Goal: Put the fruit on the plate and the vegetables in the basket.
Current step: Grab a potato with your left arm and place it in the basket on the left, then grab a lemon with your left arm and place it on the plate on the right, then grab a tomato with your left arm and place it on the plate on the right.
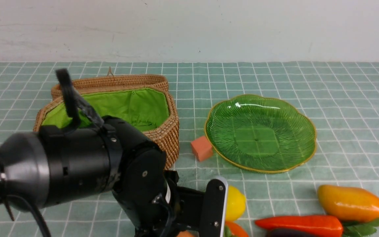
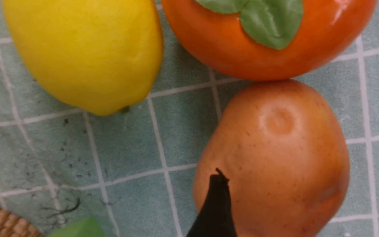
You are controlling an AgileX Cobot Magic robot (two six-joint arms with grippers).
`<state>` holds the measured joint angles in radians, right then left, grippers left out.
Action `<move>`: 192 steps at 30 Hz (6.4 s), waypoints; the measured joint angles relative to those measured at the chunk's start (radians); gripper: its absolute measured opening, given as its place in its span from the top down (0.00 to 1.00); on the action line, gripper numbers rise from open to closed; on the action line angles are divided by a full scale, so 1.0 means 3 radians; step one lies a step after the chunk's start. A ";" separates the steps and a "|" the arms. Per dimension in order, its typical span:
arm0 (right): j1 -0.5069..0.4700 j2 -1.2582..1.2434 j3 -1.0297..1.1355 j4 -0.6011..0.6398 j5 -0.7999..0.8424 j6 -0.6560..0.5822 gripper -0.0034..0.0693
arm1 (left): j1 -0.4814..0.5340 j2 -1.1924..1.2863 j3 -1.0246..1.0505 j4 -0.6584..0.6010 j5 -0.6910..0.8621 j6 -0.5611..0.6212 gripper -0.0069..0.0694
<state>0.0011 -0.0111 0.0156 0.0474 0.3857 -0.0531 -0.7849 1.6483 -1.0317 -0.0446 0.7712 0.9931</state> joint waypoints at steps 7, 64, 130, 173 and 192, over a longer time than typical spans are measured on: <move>0.0000 0.0000 0.0000 0.0000 0.0000 0.0000 0.62 | 0.0007 0.0243 -0.0083 0.0055 -0.0069 0.0009 0.17; 0.0000 0.0000 0.0000 0.0000 0.0000 0.0000 0.62 | 0.1957 0.0108 -0.1047 -0.0181 -0.0669 -0.0769 0.05; 0.0000 0.0000 0.0000 -0.0003 0.0000 0.0000 0.62 | -0.0259 0.1385 -0.1923 0.0964 0.0525 -0.3431 0.17; 0.0000 0.0000 0.0000 0.0000 0.0000 0.0000 0.62 | 0.0485 0.2117 -0.3505 -0.0159 -0.0328 -0.3560 0.04; 0.0000 0.0000 0.0000 -0.0015 0.0000 0.0000 0.62 | 0.0600 0.0314 -0.1045 -0.1369 0.0626 -0.2457 0.20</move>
<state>0.0011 -0.0111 0.0156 0.0427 0.3857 -0.0531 -0.6050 1.7424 -1.3451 -0.4553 0.9589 0.2560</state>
